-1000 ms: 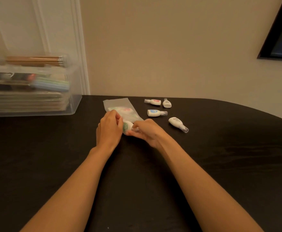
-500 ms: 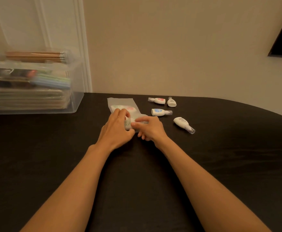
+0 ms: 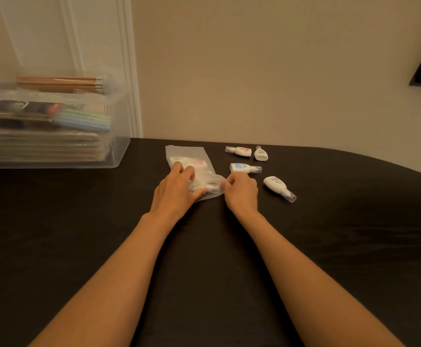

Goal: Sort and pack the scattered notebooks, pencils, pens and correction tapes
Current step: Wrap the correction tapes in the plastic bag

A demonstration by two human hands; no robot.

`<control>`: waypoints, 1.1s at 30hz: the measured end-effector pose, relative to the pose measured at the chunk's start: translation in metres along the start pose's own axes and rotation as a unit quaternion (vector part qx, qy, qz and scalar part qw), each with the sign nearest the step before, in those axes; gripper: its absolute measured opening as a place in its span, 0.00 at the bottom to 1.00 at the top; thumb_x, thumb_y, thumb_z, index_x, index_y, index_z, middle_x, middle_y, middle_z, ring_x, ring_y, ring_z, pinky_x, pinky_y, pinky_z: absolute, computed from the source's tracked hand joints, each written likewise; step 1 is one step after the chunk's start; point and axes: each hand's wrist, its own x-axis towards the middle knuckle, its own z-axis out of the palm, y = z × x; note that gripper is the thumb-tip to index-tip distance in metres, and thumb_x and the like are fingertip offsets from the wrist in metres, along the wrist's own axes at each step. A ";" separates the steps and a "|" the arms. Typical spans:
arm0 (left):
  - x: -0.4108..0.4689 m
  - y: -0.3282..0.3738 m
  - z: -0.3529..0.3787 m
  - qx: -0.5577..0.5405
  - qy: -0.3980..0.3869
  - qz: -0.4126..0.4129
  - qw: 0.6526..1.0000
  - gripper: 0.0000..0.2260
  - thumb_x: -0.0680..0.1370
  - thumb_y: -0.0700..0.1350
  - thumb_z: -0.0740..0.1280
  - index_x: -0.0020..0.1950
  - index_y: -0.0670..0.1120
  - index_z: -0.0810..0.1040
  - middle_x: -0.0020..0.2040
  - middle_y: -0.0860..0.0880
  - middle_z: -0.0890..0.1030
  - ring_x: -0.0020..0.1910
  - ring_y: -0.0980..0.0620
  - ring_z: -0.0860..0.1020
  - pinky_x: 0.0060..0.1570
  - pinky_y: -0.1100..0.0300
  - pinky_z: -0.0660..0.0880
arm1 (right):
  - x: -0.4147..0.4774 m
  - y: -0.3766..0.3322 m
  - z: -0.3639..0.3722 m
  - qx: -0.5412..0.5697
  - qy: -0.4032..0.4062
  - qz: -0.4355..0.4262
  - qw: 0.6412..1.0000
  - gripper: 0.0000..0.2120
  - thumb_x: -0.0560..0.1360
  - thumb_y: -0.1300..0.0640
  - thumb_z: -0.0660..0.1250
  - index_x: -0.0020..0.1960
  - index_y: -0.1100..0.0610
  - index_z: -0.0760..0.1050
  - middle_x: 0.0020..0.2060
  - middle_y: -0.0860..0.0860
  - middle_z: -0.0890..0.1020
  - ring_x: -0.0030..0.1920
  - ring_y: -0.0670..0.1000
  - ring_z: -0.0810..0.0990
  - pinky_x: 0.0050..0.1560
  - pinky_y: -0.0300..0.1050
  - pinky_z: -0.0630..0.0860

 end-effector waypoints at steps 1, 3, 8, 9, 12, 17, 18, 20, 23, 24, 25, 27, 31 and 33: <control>0.000 0.001 0.001 0.009 0.002 -0.009 1.000 0.16 0.72 0.58 0.68 0.50 0.48 0.70 0.53 0.49 0.69 0.44 0.49 0.73 0.42 0.56 0.74 | -0.002 0.001 -0.001 -0.033 0.004 -0.005 0.999 0.07 0.78 0.59 0.60 0.43 0.57 0.75 0.47 0.56 0.80 0.47 0.53 0.76 0.42 0.45 0.70; 0.004 0.004 0.002 0.024 0.007 -0.025 0.999 0.17 0.73 0.57 0.67 0.52 0.47 0.70 0.54 0.47 0.69 0.46 0.48 0.74 0.43 0.55 0.74 | -0.003 0.004 -0.003 -0.089 -0.007 -0.032 0.995 0.06 0.78 0.59 0.60 0.44 0.57 0.75 0.49 0.56 0.78 0.50 0.55 0.77 0.43 0.45 0.68; 0.009 0.007 0.002 0.010 0.011 -0.054 0.998 0.15 0.75 0.52 0.66 0.54 0.44 0.69 0.55 0.44 0.68 0.46 0.44 0.74 0.41 0.55 0.71 | -0.008 0.008 -0.004 -0.147 -0.031 -0.103 0.983 0.06 0.77 0.59 0.61 0.43 0.58 0.73 0.47 0.53 0.71 0.49 0.54 0.73 0.42 0.44 0.67; 0.009 0.007 0.002 0.002 0.011 -0.062 0.998 0.14 0.76 0.51 0.66 0.54 0.43 0.69 0.54 0.44 0.68 0.46 0.44 0.74 0.40 0.55 0.70 | -0.009 0.007 -0.004 -0.152 -0.032 -0.107 0.982 0.06 0.77 0.59 0.61 0.42 0.58 0.73 0.46 0.53 0.70 0.48 0.53 0.72 0.41 0.44 0.67; 0.009 0.007 0.001 -0.011 0.016 -0.077 0.997 0.09 0.78 0.44 0.64 0.52 0.41 0.69 0.52 0.42 0.70 0.41 0.47 0.69 0.38 0.56 0.65 | -0.011 0.007 -0.002 -0.148 -0.032 -0.113 0.982 0.06 0.77 0.60 0.61 0.44 0.60 0.73 0.45 0.52 0.68 0.46 0.52 0.71 0.41 0.44 0.67; 0.007 0.007 -0.003 0.006 0.013 -0.098 0.995 0.07 0.78 0.34 0.57 0.55 0.39 0.69 0.50 0.41 0.72 0.40 0.48 0.67 0.38 0.56 0.66 | -0.014 0.007 -0.003 -0.130 -0.037 -0.129 0.982 0.06 0.77 0.59 0.61 0.42 0.59 0.72 0.47 0.54 0.73 0.44 0.53 0.73 0.43 0.46 0.71; 0.008 0.007 -0.003 0.010 0.009 -0.100 0.995 0.07 0.78 0.34 0.57 0.54 0.39 0.69 0.50 0.41 0.72 0.40 0.48 0.67 0.38 0.56 0.66 | -0.015 0.007 -0.004 -0.128 -0.037 -0.132 0.982 0.06 0.77 0.59 0.61 0.42 0.59 0.72 0.46 0.54 0.74 0.44 0.53 0.74 0.43 0.47 0.72; 0.007 0.007 -0.005 0.017 -0.002 -0.104 0.994 0.07 0.78 0.34 0.56 0.53 0.39 0.70 0.51 0.40 0.72 0.40 0.48 0.67 0.39 0.56 0.65 | -0.014 0.007 -0.003 -0.133 -0.037 -0.135 0.981 0.06 0.77 0.59 0.61 0.42 0.58 0.71 0.46 0.54 0.74 0.44 0.53 0.74 0.43 0.46 0.72; 0.008 0.006 -0.006 0.028 -0.015 -0.107 0.994 0.07 0.78 0.34 0.57 0.52 0.38 0.72 0.52 0.40 0.72 0.41 0.48 0.67 0.39 0.57 0.65 | -0.012 0.007 -0.001 -0.126 -0.036 -0.144 0.981 0.03 0.77 0.59 0.61 0.46 0.58 0.72 0.48 0.53 0.74 0.47 0.53 0.75 0.45 0.47 0.72; 0.008 0.005 -0.005 0.035 -0.021 -0.106 0.994 0.07 0.78 0.35 0.57 0.52 0.37 0.73 0.53 0.40 0.72 0.41 0.48 0.67 0.39 0.57 0.65 | -0.011 0.007 -0.001 -0.120 -0.043 -0.153 0.980 0.03 0.77 0.60 0.61 0.49 0.58 0.72 0.50 0.53 0.75 0.49 0.53 0.75 0.46 0.47 0.72; 0.009 0.005 -0.004 0.041 -0.028 -0.106 0.993 0.08 0.78 0.35 0.57 0.52 0.36 0.74 0.53 0.40 0.72 0.42 0.47 0.68 0.39 0.57 0.66 | -0.011 0.006 0.000 -0.119 -0.055 -0.167 0.977 0.06 0.77 0.61 0.61 0.53 0.57 0.72 0.53 0.52 0.75 0.52 0.53 0.75 0.48 0.47 0.73; 0.010 0.005 -0.003 0.038 -0.037 -0.117 0.992 0.09 0.78 0.35 0.58 0.54 0.35 0.75 0.54 0.39 0.73 0.45 0.44 0.73 0.40 0.56 0.68 | -0.010 0.006 0.002 -0.134 -0.083 -0.194 0.968 0.14 0.77 0.64 0.60 0.61 0.56 0.72 0.58 0.52 0.75 0.56 0.53 0.75 0.53 0.48 0.73; 0.008 0.004 -0.003 0.025 -0.032 -0.114 0.993 0.08 0.78 0.35 0.57 0.53 0.35 0.74 0.51 0.39 0.74 0.48 0.40 0.75 0.40 0.53 0.69 | -0.011 0.005 0.001 -0.146 -0.069 -0.209 0.965 0.08 0.76 0.65 0.59 0.48 0.61 0.76 0.54 0.54 0.76 0.53 0.55 0.75 0.51 0.48 0.73; 0.006 0.003 -0.007 0.031 -0.028 -0.092 0.995 0.09 0.79 0.38 0.58 0.52 0.37 0.76 0.49 0.42 0.73 0.44 0.43 0.74 0.38 0.55 0.68 | -0.015 0.006 -0.003 -0.122 -0.044 -0.211 0.969 0.07 0.75 0.65 0.59 0.40 0.60 0.72 0.51 0.55 0.77 0.52 0.55 0.75 0.49 0.48 0.73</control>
